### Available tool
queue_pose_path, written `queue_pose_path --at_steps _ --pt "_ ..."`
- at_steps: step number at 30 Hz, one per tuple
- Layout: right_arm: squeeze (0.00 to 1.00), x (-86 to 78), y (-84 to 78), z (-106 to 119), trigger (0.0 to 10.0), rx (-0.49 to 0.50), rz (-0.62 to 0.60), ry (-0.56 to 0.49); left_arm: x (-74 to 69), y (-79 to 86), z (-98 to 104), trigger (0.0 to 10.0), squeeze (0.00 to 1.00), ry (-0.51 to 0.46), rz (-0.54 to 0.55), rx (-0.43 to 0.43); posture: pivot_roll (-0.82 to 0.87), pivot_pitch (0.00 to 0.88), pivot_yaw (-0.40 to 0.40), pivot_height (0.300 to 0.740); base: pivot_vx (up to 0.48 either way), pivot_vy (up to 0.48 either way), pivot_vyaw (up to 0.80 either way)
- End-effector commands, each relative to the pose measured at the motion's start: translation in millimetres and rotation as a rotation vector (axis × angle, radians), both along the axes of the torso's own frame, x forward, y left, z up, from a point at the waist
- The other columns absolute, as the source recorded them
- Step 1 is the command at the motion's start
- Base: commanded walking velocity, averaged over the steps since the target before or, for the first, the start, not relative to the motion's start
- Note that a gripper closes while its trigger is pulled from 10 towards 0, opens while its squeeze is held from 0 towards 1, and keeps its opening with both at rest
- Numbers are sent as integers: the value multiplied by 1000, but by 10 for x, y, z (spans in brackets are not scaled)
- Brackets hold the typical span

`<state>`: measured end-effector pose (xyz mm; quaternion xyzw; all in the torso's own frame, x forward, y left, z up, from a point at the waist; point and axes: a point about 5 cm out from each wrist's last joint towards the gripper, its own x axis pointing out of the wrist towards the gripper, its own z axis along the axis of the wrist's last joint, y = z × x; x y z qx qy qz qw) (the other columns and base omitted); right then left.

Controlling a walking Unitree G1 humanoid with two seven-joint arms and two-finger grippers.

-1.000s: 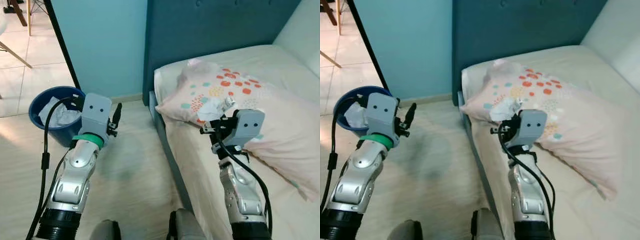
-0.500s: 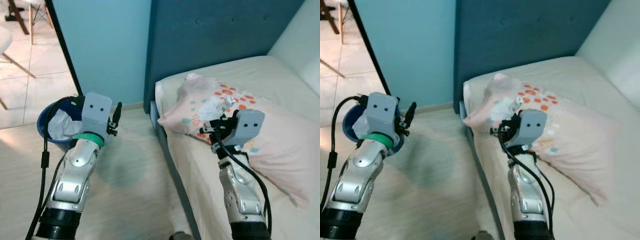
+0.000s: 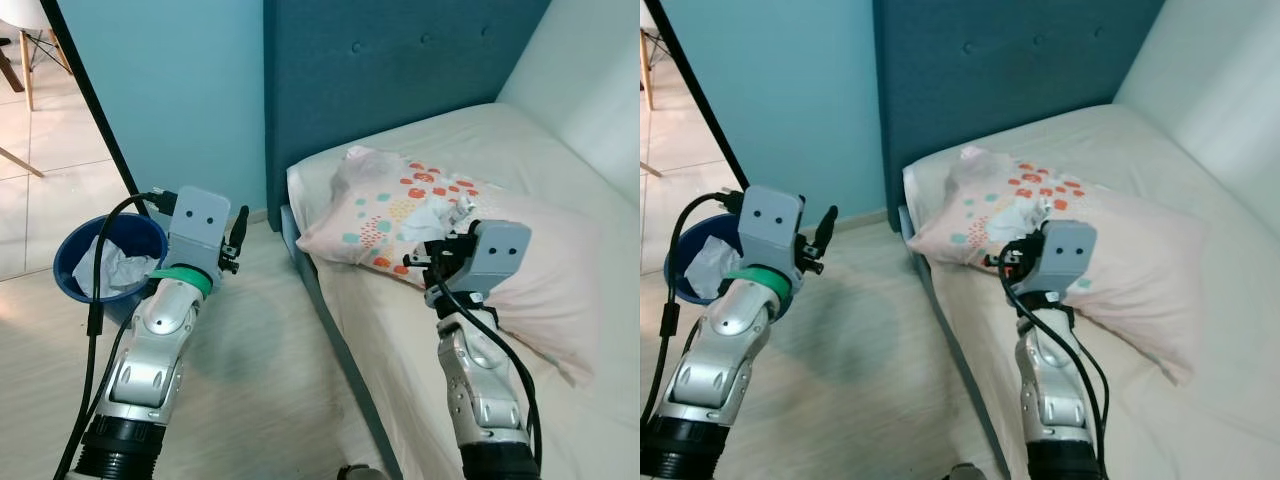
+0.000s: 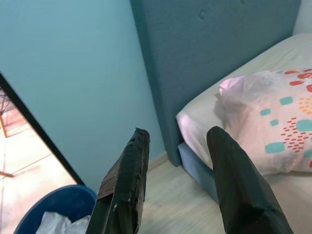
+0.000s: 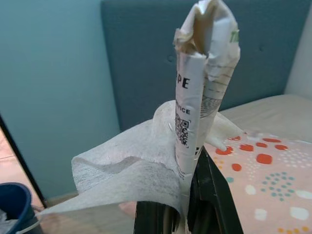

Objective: Clean up the room

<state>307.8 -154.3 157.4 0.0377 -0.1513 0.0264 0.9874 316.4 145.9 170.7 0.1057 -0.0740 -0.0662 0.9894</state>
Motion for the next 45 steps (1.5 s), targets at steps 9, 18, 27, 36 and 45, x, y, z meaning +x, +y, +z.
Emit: queue_pose_path --at_steps 9,18,27,36,45 --pt "0 9 45 -26 10000 16 18 5 -17 -15 -98 10000 0 31 0 -4 -34 80 11 740 0 0 0" --pt "0 22 90 -24 10000 18 26 8 -29 -51 -116 10000 0 33 -10 -1 -32 83 8 740 0 0 0" --pt "0 20 92 -34 10000 20 29 13 -35 -83 -119 10000 0 12 -16 36 -33 85 10 740 0 -82 0" --pt "0 26 59 -65 10000 -12 4 32 -33 -91 -128 10000 0 14 -13 35 -34 88 10 740 276 -357 322" --pt "0 37 36 -58 10000 10 2 35 -9 -56 -148 10000 0 51 22 -21 -35 85 11 740 179 -127 335"
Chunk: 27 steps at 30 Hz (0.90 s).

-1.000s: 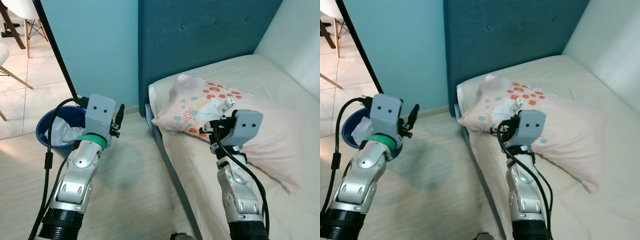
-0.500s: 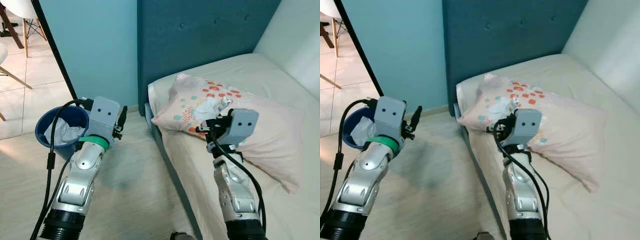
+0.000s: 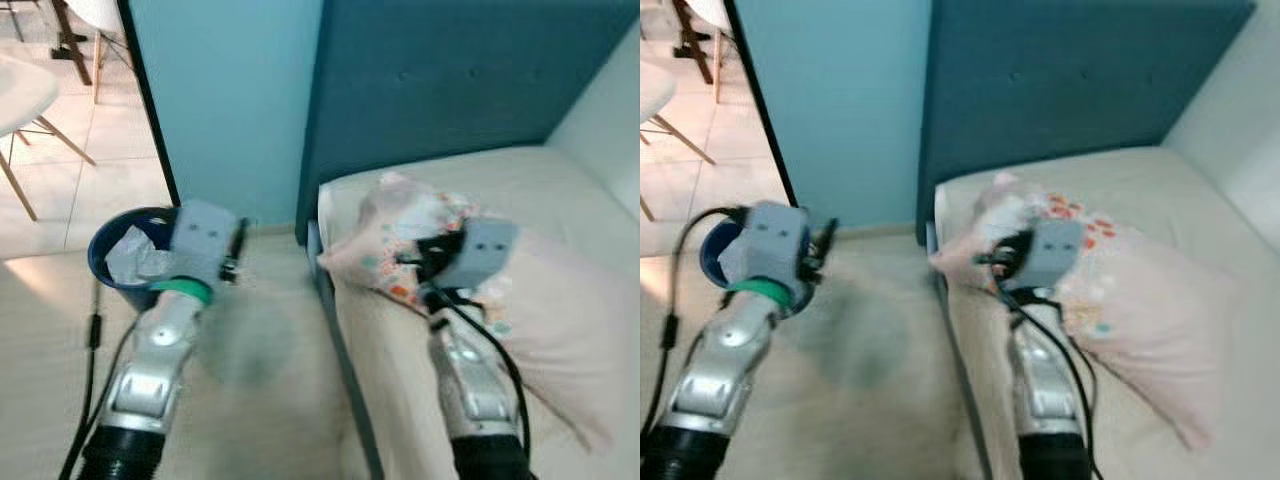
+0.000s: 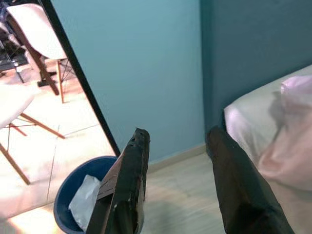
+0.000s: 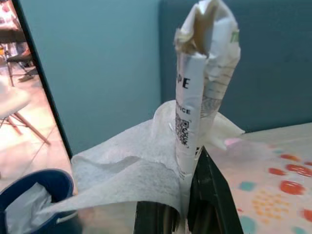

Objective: Clean up the room

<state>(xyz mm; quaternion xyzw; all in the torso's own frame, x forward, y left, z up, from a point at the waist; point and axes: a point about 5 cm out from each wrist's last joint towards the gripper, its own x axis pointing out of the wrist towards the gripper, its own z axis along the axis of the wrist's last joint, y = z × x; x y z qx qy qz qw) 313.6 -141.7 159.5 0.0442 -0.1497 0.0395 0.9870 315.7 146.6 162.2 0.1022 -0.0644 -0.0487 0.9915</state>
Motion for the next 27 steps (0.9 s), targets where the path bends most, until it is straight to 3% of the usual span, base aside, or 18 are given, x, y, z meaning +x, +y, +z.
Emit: queue_pose_path --at_steps 1,27 --pt "0 -22 -89 -79 10000 0 -22 32 1 -59 -65 10000 0 36 -13 -13 -35 85 11 740 0 0 0" --pt "0 -46 -6 -125 10000 16 39 46 0 -71 -107 10000 0 45 -21 1 -39 78 15 740 0 0 0"
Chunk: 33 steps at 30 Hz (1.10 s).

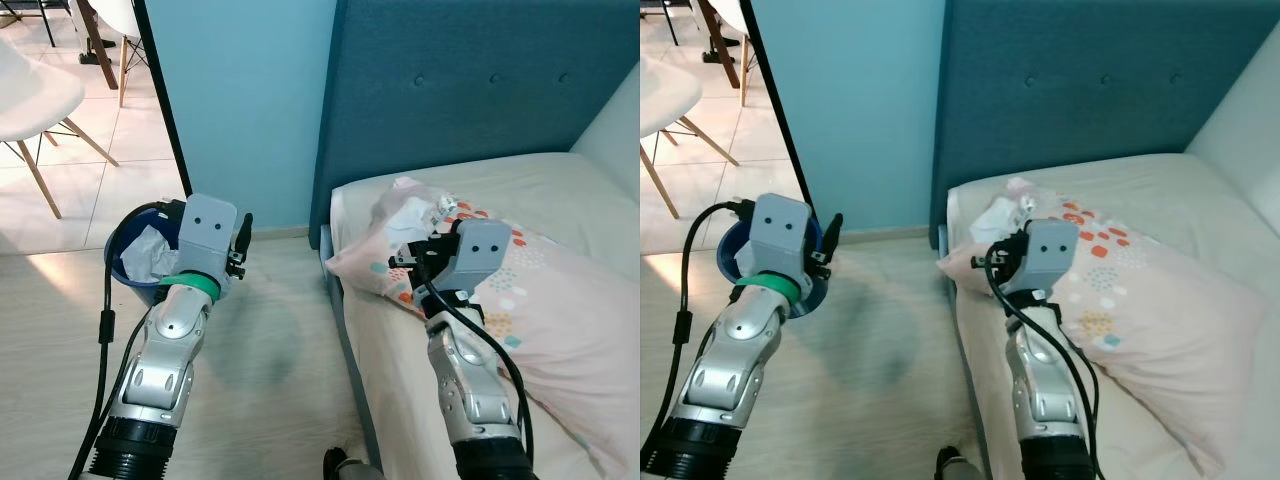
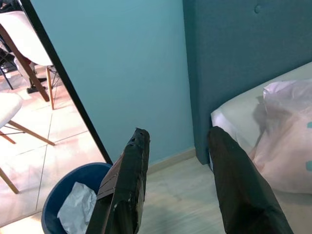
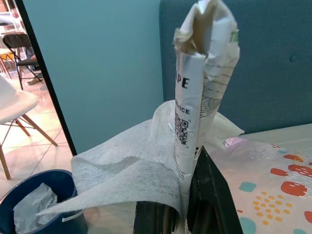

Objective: Clean up the room

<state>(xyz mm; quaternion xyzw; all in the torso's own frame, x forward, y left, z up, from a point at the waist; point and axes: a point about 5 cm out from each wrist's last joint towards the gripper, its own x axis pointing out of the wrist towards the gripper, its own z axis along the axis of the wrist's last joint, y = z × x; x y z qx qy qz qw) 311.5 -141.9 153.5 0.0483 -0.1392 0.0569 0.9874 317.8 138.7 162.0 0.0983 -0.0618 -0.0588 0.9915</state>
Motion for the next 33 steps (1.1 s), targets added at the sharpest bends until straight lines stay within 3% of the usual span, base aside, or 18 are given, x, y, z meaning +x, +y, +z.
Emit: queue_pose_path --at_steps 1,8,33 --pt "0 -28 -4 -67 10000 13 3 27 -22 9 -109 10000 0 38 0 7 -38 80 14 740 0 0 0" --pt "0 -36 -8 -75 10000 13 5 30 -29 12 -122 10000 0 44 3 8 -37 85 13 740 -138 0 0" --pt "0 -35 2 -85 10000 16 7 35 -42 18 -133 10000 0 48 6 6 -34 86 13 740 -432 0 0"
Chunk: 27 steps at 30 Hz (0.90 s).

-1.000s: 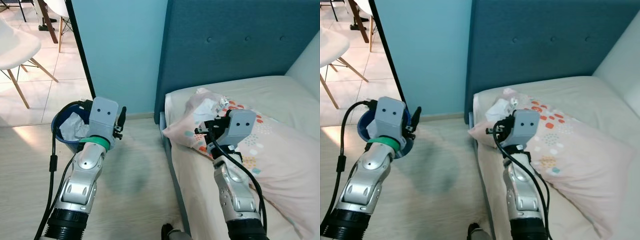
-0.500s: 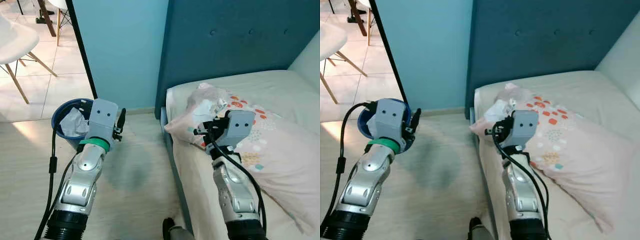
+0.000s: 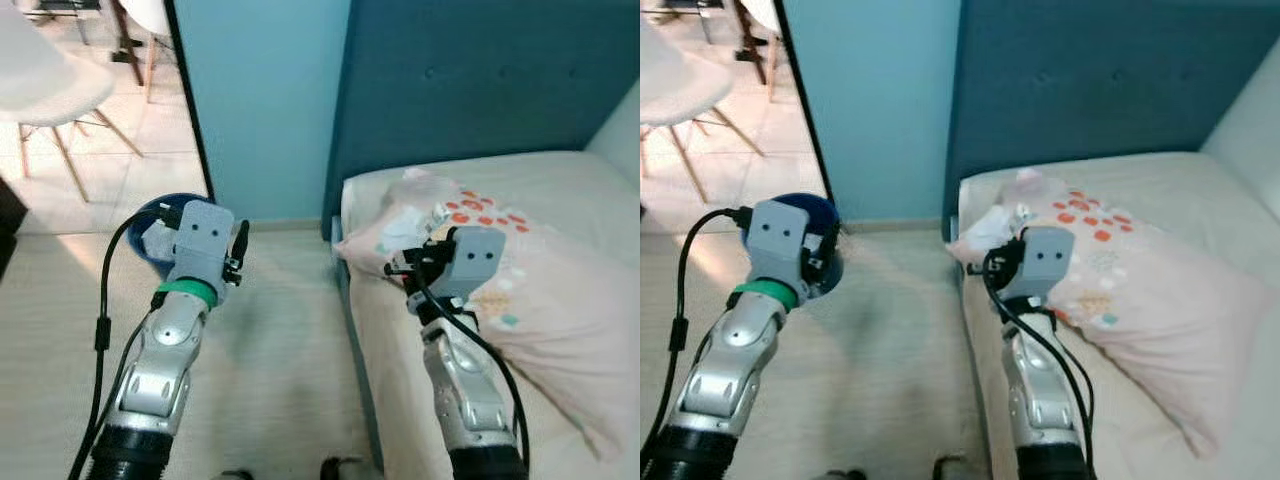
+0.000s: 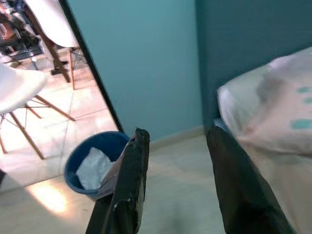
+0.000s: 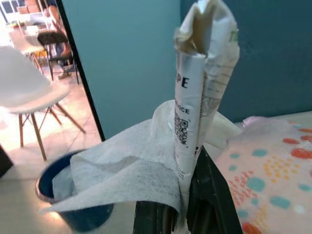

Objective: Clean up the room

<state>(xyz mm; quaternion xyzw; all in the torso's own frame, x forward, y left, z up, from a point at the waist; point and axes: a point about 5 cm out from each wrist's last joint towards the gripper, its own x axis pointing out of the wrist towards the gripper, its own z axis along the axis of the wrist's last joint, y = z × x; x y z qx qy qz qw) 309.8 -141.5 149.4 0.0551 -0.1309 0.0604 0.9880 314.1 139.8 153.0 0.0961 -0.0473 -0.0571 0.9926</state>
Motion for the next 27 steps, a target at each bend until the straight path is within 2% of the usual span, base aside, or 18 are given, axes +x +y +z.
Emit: queue_pose_path --at_steps 1,16,22,27 --pt "0 -18 -1 -44 10000 4 -2 18 -4 7 -44 10000 0 19 -1 9 -34 86 13 740 -435 0 0" --pt "0 -20 -3 -42 10000 3 -7 17 -1 13 -41 10000 0 18 3 11 -35 86 15 740 -435 0 0" --pt "0 -19 -4 -35 10000 -17 -12 14 9 22 -34 10000 0 17 15 8 -34 86 16 740 0 0 0" --pt "0 -11 -26 -34 10000 -19 -22 14 11 26 -32 10000 0 14 20 24 -34 86 16 740 0 0 746"
